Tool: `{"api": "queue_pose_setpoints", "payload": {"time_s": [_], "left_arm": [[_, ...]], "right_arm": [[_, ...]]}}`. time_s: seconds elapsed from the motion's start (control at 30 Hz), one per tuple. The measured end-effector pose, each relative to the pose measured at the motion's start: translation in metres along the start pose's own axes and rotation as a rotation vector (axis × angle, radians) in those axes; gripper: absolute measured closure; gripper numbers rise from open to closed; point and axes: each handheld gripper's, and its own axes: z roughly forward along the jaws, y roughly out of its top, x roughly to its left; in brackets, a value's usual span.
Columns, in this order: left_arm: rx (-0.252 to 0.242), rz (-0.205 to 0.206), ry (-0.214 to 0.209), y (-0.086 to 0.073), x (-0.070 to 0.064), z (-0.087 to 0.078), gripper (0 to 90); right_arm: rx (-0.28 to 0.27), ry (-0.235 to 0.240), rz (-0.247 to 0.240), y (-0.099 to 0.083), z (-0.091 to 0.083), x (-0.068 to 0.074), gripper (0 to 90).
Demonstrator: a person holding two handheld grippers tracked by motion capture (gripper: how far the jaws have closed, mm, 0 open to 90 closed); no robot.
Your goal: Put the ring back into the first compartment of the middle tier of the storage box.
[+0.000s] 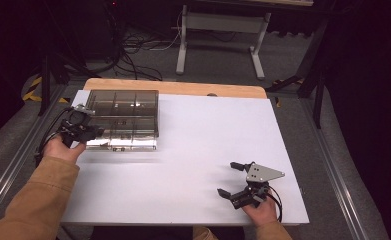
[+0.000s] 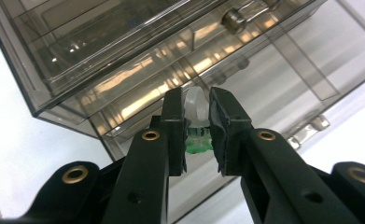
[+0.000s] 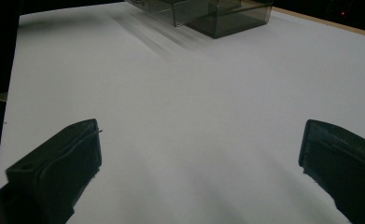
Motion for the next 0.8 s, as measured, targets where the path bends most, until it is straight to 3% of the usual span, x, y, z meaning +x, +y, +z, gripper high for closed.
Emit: {"api": "queue_pose_setpoints", "payload": {"time_s": [0.8], "left_arm": [[0.044,-0.04,0.003,-0.001,0.012,0.009,76.9]], "right_arm": [[0.0,0.001,-0.001,0.0,0.0,0.0,0.0]]}}
